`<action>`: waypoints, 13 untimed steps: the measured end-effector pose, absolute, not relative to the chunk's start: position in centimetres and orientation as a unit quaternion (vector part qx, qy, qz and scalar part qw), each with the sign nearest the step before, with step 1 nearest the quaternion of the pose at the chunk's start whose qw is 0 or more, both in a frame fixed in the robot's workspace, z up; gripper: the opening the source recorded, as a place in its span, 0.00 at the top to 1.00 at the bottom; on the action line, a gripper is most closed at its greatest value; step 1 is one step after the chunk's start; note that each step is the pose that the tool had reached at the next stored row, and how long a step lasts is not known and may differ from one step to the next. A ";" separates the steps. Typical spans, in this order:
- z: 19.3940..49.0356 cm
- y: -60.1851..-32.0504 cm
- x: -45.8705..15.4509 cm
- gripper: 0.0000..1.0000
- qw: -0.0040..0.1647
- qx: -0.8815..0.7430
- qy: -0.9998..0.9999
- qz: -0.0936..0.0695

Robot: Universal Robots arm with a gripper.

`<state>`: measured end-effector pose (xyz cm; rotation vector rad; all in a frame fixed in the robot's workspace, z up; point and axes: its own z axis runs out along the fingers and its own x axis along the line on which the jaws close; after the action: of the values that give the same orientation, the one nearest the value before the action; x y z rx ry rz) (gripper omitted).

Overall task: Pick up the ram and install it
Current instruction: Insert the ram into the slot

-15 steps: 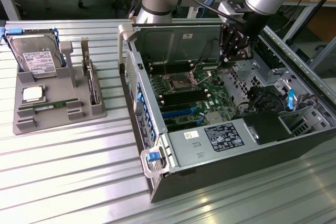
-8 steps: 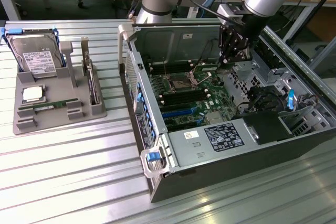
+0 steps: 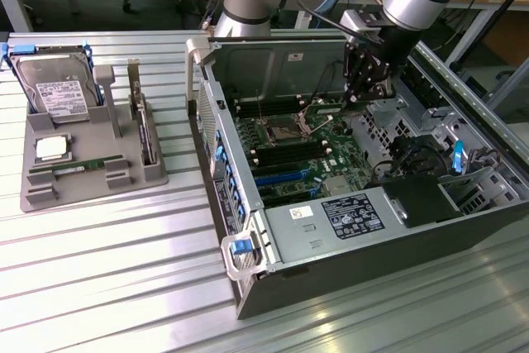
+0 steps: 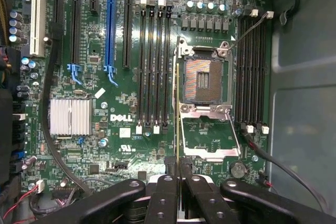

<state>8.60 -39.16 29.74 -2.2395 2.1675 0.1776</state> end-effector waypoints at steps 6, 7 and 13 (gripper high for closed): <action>29.4 -39.2 8.6 0.88 0.010 -0.717 0.694 0.057; 29.3 -39.2 8.6 0.88 0.010 -0.717 0.694 0.057; 28.9 -39.2 8.6 0.88 0.010 -0.717 0.694 0.057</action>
<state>8.60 -39.16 28.91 -2.2395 2.1675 0.1776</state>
